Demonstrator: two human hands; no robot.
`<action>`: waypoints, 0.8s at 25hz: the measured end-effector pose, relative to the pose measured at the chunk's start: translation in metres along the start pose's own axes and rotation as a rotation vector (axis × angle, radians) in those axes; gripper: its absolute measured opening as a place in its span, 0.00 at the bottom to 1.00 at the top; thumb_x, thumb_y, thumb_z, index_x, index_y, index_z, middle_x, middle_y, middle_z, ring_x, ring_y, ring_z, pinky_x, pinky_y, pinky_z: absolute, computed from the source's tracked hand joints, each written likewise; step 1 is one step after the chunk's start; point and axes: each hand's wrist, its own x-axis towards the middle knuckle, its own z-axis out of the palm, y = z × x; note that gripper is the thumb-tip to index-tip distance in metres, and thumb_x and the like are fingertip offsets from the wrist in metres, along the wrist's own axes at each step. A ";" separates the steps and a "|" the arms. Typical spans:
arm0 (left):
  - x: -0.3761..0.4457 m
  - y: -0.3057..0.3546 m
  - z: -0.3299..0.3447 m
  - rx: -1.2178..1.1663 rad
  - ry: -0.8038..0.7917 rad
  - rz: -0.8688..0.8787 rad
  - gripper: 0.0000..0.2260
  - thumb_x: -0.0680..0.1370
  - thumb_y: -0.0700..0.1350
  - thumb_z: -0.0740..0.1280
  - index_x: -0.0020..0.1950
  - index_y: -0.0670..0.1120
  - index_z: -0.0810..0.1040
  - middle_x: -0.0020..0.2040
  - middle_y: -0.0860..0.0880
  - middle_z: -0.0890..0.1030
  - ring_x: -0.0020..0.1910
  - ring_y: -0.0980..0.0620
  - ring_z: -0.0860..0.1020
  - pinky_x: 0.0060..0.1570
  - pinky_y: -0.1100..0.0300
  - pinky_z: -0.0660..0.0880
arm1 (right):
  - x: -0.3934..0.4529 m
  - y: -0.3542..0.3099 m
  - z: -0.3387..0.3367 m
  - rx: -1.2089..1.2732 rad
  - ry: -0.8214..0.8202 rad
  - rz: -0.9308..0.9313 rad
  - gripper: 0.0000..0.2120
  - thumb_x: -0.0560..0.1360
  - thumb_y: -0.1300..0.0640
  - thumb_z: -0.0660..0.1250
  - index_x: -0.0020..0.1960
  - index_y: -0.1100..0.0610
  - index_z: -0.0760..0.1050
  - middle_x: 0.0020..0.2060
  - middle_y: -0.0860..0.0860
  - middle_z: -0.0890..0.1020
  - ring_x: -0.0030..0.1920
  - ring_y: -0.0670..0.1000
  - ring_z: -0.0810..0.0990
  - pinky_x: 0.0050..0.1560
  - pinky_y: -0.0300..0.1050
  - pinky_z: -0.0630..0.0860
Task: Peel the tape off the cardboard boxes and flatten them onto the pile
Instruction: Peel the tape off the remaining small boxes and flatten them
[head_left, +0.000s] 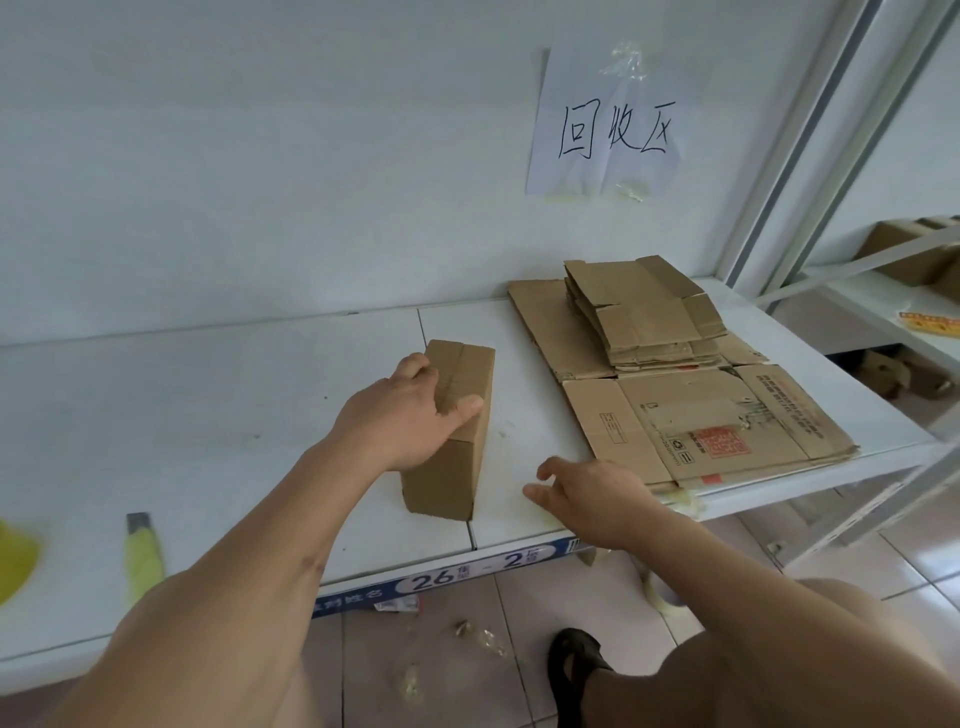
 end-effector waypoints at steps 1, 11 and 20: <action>0.002 -0.001 0.001 -0.040 0.024 0.011 0.34 0.80 0.67 0.47 0.75 0.45 0.63 0.79 0.54 0.53 0.69 0.49 0.69 0.64 0.52 0.69 | 0.001 0.000 0.002 -0.001 0.010 0.000 0.19 0.80 0.38 0.55 0.63 0.49 0.68 0.47 0.48 0.83 0.48 0.53 0.80 0.49 0.50 0.77; 0.034 -0.009 0.007 -0.196 0.226 0.055 0.15 0.78 0.60 0.64 0.49 0.49 0.73 0.63 0.55 0.71 0.65 0.53 0.68 0.54 0.56 0.69 | 0.002 -0.008 -0.016 -0.007 -0.027 0.007 0.26 0.79 0.32 0.46 0.68 0.43 0.69 0.60 0.46 0.80 0.59 0.53 0.77 0.59 0.50 0.73; 0.050 -0.014 0.009 -0.489 0.110 0.049 0.27 0.76 0.62 0.66 0.72 0.54 0.66 0.69 0.55 0.64 0.63 0.54 0.70 0.61 0.55 0.72 | 0.014 -0.063 -0.030 0.485 0.260 -0.193 0.47 0.66 0.22 0.53 0.78 0.45 0.53 0.77 0.41 0.54 0.73 0.46 0.61 0.70 0.51 0.68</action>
